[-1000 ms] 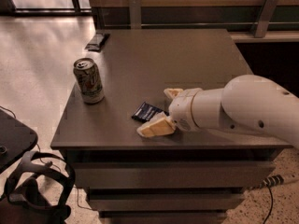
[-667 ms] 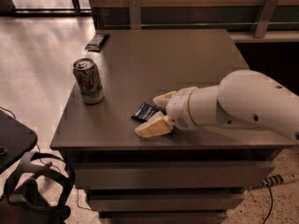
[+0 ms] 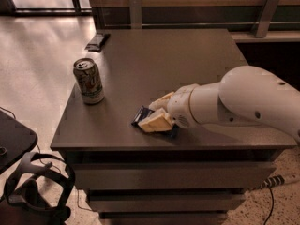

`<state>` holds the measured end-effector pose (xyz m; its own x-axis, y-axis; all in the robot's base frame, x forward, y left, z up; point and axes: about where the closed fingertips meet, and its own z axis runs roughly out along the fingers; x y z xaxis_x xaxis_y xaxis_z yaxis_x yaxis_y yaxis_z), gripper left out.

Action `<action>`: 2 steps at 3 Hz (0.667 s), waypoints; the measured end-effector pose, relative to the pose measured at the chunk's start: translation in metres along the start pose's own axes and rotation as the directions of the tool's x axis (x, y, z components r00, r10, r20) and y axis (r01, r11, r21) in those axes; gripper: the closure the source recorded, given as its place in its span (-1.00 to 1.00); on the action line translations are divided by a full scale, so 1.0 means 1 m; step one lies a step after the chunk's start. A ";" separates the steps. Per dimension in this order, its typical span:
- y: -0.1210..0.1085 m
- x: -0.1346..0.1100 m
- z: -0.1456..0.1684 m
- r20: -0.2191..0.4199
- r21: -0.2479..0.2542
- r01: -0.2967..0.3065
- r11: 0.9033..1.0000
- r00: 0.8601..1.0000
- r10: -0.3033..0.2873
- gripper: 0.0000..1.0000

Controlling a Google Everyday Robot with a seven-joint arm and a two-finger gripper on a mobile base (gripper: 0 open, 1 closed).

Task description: Move rxbar blueberry near rxbar chocolate

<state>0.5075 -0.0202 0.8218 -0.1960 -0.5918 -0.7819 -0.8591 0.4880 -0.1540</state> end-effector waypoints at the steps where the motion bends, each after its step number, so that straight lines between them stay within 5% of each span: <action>1: -0.004 -0.003 -0.005 -0.002 0.003 0.002 1.000 1.000 -0.002 1.00; 2: -0.034 -0.023 -0.016 0.000 0.034 0.031 0.999 1.000 -0.031 1.00</action>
Offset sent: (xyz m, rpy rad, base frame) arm 0.1297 -0.0570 0.1449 -0.0911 -0.1934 -0.0415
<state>0.5338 -0.0332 0.8550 -0.1691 -0.6071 -0.7765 -0.8482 0.4909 -0.1991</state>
